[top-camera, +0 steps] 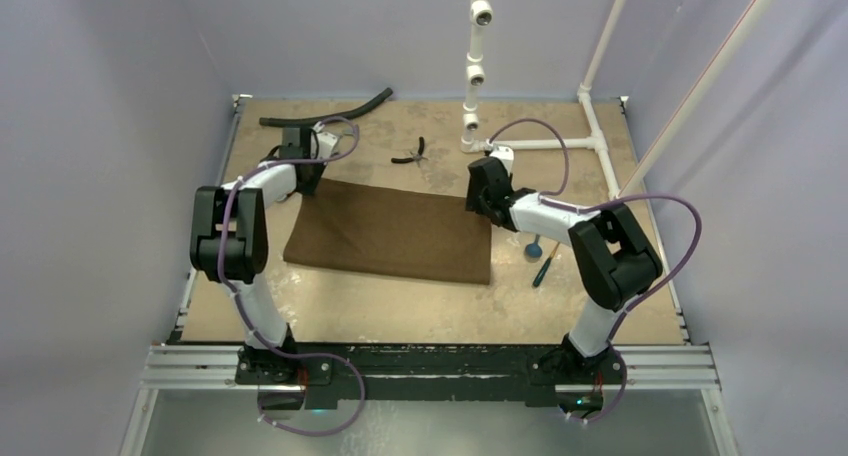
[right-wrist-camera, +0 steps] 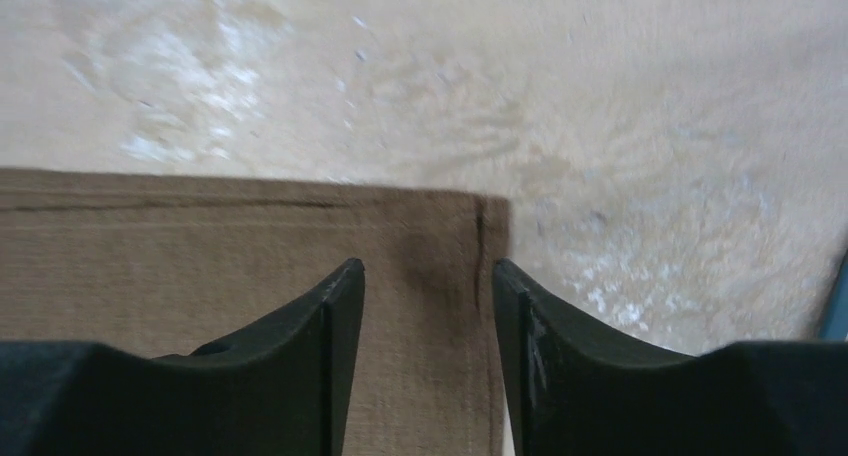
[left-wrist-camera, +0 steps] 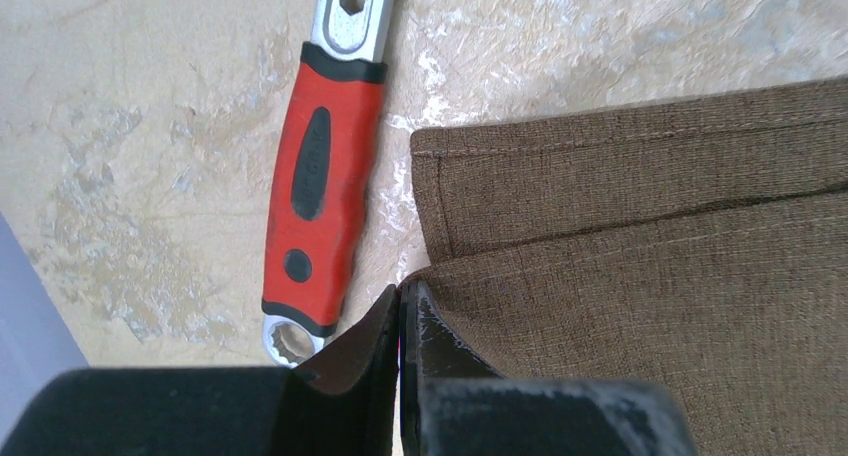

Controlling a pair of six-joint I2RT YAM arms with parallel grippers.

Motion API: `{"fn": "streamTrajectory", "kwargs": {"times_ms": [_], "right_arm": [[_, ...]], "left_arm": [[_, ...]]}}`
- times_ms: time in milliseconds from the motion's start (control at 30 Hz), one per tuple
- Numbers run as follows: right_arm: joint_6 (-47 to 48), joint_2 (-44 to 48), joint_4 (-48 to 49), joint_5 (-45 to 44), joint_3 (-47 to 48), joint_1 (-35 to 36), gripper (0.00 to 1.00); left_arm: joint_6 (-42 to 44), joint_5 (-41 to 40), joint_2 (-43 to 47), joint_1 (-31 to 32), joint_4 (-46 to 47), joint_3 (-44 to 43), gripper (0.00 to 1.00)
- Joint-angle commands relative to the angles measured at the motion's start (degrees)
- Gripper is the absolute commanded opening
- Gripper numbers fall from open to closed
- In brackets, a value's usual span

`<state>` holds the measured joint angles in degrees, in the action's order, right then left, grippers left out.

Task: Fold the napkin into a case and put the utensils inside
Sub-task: Smooth out the rectangle-folded napkin at the center of the board.

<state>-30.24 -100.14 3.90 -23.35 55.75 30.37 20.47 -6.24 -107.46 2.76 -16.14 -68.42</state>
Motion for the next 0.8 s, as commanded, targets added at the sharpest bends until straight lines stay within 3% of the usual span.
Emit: {"fn": "streamTrajectory", "kwargs": {"times_ms": [0, 133, 233, 367, 600, 700, 767], "right_arm": [[4.6, -1.0, -0.7, 1.5, 6.5, 0.0, 0.56], [6.3, -5.0, -2.6, 2.0, 10.1, 0.0, 0.57], [6.5, -6.1, -3.2, 1.7, 10.1, 0.0, 0.47], [5.7, -4.7, -2.0, 2.8, 7.2, 0.0, 0.35], [4.1, -4.3, -1.4, 3.7, 3.6, -3.0, 0.23], [3.3, -3.8, -1.2, 3.1, 2.7, -3.7, 0.23], [3.3, -3.4, -1.3, 4.5, 2.9, -3.7, 0.29]], "left_arm": [[-1.2, 2.9, 4.5, 0.1, 5.7, 0.6, 0.0], [-0.9, 2.2, 4.3, 0.2, 5.8, 0.6, 0.17], [-0.5, 3.2, 6.5, 0.1, 6.1, 2.3, 0.21], [0.5, 7.9, 10.1, 0.1, 2.9, 1.4, 0.22], [5.0, 17.7, 9.1, 0.1, -9.9, -3.7, 0.24], [7.0, 18.0, 7.8, 0.2, -8.0, 0.2, 0.21], [7.4, 17.0, 6.3, 0.2, -5.3, 3.1, 0.2]]}}
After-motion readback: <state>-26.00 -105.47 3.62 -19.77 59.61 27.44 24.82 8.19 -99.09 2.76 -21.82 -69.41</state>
